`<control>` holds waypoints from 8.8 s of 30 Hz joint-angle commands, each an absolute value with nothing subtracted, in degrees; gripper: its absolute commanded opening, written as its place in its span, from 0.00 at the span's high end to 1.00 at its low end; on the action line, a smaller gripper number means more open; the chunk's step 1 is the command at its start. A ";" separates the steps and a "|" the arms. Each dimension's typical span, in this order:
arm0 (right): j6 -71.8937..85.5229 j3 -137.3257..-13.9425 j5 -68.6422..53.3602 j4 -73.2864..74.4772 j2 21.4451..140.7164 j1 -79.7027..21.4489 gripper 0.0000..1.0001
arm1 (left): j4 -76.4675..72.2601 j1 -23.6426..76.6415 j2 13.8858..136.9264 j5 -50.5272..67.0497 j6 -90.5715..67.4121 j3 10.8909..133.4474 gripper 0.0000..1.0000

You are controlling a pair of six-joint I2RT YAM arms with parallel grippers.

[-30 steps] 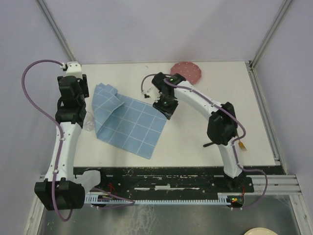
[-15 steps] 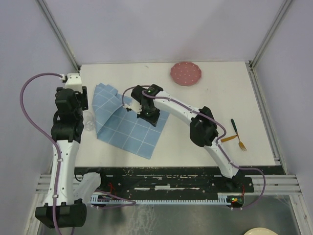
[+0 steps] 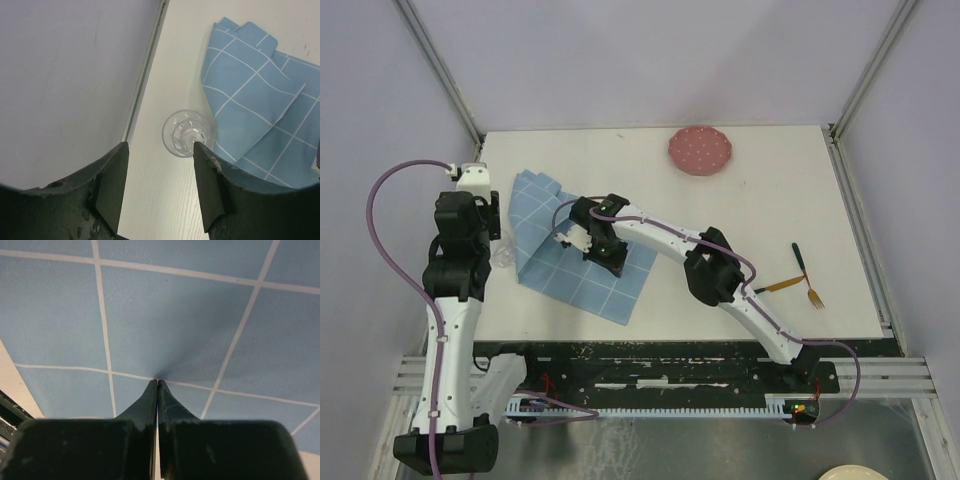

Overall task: Set the dinner table for one person
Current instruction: Fold the napkin at the center of the board.

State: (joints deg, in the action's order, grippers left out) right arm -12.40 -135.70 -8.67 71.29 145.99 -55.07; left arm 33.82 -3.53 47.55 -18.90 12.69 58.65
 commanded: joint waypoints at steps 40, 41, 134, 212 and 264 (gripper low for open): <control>-16.01 -103.85 7.34 64.69 125.04 -55.13 0.55 | 28.26 -3.77 50.59 -15.81 15.45 59.52 0.40; -15.22 -103.48 6.97 64.50 124.21 -56.35 0.50 | 28.43 -3.77 50.58 -15.96 15.62 59.43 0.40; -13.17 -73.03 15.34 58.99 113.69 -41.61 0.98 | 27.31 -3.76 51.30 -13.01 15.75 64.14 0.39; -10.82 -128.53 -55.86 79.91 140.66 -39.74 0.50 | 38.75 -3.87 46.90 -19.51 17.84 52.32 0.33; 27.46 -130.00 -72.98 39.53 149.46 -30.74 0.47 | 44.31 -3.83 48.32 -19.92 21.55 60.13 0.37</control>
State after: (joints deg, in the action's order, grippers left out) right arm 14.37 -134.47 -66.92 57.80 155.37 -30.70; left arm 44.95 -3.53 49.01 -19.42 19.27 58.26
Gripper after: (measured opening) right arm 0.575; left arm 0.632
